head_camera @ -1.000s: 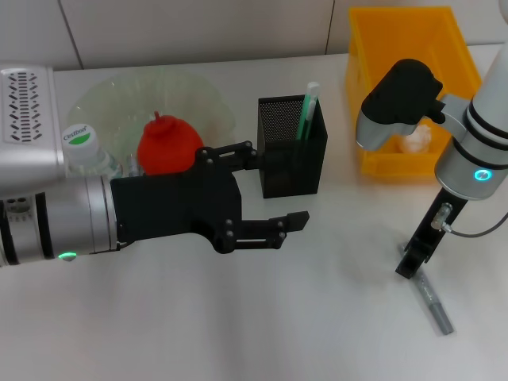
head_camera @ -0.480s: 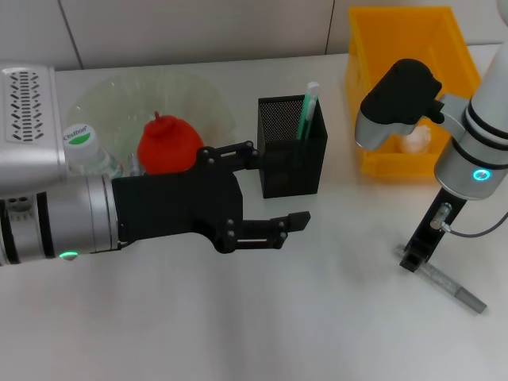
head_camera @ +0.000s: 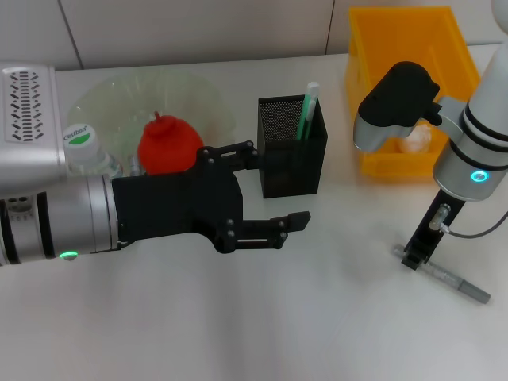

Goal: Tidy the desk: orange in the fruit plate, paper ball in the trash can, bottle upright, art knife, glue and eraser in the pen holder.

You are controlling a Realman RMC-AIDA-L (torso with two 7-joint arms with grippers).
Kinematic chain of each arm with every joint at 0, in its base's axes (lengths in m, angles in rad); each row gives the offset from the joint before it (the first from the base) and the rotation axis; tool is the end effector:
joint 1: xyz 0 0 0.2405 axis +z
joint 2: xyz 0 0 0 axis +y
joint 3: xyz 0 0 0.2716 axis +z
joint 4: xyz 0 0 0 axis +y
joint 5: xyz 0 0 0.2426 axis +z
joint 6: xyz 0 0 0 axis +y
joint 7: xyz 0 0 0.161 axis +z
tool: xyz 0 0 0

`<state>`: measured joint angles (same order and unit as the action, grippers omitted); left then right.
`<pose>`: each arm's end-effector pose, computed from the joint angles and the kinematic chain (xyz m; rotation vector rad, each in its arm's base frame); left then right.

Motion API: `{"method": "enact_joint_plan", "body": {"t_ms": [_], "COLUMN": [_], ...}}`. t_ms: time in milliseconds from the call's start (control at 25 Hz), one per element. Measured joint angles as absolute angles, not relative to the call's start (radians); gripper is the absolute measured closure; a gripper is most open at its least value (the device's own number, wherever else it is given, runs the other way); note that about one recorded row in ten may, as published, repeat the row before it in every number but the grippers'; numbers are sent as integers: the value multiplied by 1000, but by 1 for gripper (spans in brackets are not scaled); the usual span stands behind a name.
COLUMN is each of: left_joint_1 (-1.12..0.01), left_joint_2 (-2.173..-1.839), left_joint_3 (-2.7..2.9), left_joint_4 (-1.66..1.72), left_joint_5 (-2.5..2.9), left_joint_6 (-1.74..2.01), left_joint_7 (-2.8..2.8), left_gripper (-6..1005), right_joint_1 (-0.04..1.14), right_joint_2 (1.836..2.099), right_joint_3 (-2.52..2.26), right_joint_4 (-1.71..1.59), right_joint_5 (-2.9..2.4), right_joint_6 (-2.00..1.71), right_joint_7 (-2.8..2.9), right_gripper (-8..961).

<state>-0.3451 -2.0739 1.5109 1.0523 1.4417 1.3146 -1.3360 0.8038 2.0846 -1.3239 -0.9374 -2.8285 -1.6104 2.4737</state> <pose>-0.1727 0.3436 -0.0714 -2.8576 -0.0646 -0.8279 0.2367 0.4025 -0.0429 -2.5720 0.9889 -0.9891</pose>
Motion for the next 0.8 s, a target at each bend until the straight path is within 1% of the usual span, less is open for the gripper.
{"method": "enact_joint_plan", "body": {"t_ms": [160, 360, 600, 800], "left_joint_1": [-345, -351, -355, -360], "left_joint_2": [-2074, -2073, -2074, -2075], "left_joint_3": [1511, 1511, 1511, 1511], "left_joint_4": [1052, 1043, 1043, 1043], "left_joint_5": [1442, 1441, 1440, 1440], "left_joint_6": [1315, 1315, 1315, 1315], "left_joint_7": [-1336, -1336, -1336, -1336], "left_gripper": [189, 189, 189, 189], "right_joint_1": [804, 779, 716, 693], "right_joint_2": [2085, 2085, 2083, 2083], "right_joint_3": [-1324, -1319, -1311, -1293], "right_joint_4": [-948, -1043, -1255, -1360], "right_joint_5": [-2826, -2823, -2806, -2793], "right_joint_6": [-1610, -1628, -1649, -1629], "right_joint_7": [2474, 2484, 2506, 2510], "right_gripper": [798, 809, 810, 812]}}
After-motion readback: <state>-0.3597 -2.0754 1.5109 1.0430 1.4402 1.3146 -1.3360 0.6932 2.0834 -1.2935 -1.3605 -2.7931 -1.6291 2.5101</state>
